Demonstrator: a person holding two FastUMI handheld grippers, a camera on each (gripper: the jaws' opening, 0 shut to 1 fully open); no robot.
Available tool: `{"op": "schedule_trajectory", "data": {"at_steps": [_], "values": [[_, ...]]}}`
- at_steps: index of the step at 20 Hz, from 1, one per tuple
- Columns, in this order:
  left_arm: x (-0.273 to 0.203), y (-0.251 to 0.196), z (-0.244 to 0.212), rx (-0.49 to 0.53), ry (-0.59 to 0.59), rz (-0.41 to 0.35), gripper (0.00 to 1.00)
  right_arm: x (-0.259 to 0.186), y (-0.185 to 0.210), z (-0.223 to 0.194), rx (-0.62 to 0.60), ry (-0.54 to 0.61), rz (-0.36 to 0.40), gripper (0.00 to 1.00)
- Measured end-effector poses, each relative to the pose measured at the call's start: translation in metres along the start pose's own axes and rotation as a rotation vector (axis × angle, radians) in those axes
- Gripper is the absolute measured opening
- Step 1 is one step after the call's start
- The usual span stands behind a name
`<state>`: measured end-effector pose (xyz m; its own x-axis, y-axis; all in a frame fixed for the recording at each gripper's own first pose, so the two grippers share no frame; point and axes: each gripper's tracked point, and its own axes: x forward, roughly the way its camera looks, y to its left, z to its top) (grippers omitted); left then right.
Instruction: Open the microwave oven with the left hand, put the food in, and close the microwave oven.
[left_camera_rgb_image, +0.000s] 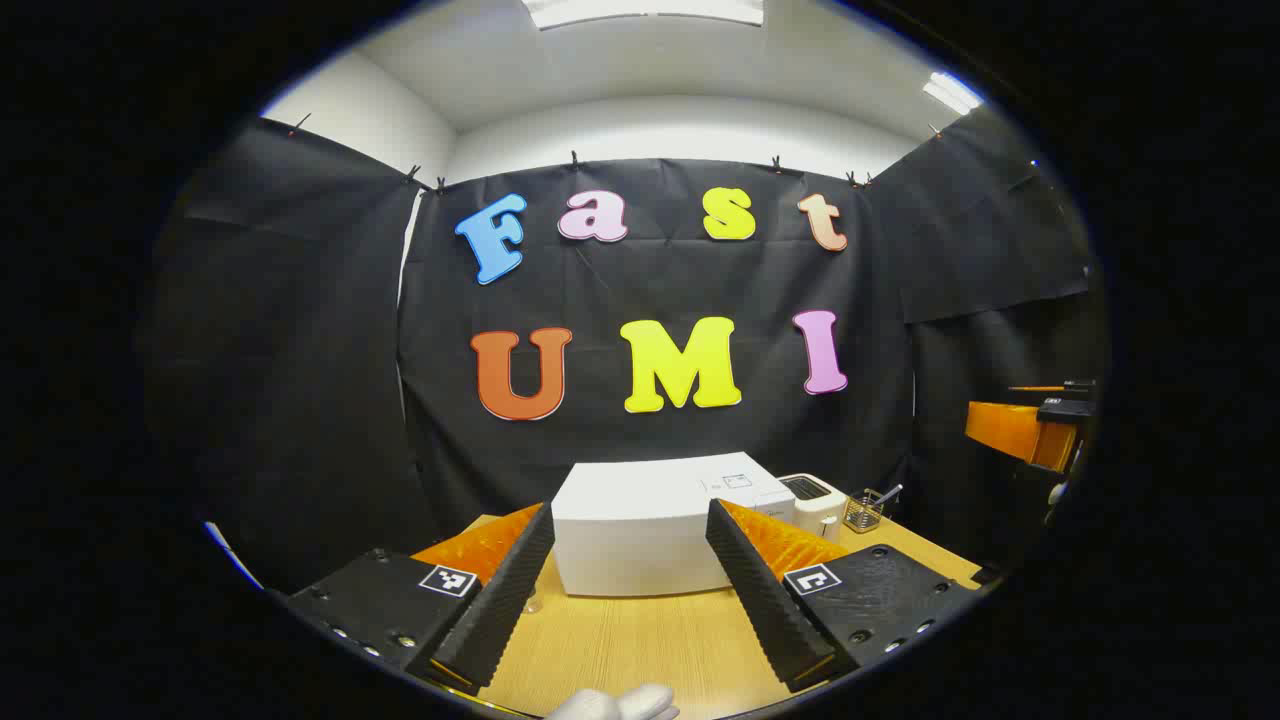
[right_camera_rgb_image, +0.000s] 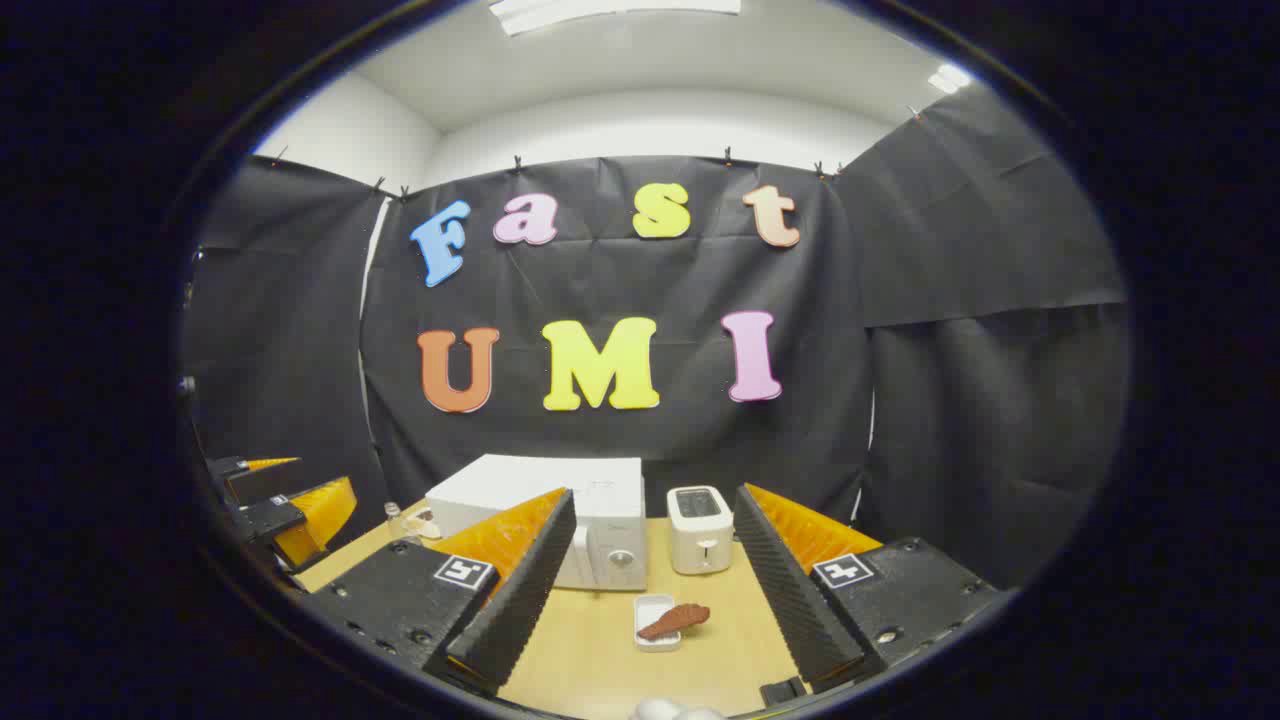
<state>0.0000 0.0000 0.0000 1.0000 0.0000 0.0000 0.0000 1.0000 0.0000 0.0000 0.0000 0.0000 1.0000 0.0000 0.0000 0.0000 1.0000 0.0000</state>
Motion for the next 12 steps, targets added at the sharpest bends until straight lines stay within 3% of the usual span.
{"op": "schedule_trajectory", "data": {"at_steps": [1, 12], "values": [[0.001, 0.002, 0.003, 0.000, -0.010, 0.007, 0.96, 0.001, 0.002, 0.000, 0.004, 0.001, 0.001, 1.00], [0.011, 0.008, -0.005, 0.006, 0.006, 0.016, 0.96, 0.013, 0.000, -0.010, 0.013, 0.025, -0.011, 1.00]]}}
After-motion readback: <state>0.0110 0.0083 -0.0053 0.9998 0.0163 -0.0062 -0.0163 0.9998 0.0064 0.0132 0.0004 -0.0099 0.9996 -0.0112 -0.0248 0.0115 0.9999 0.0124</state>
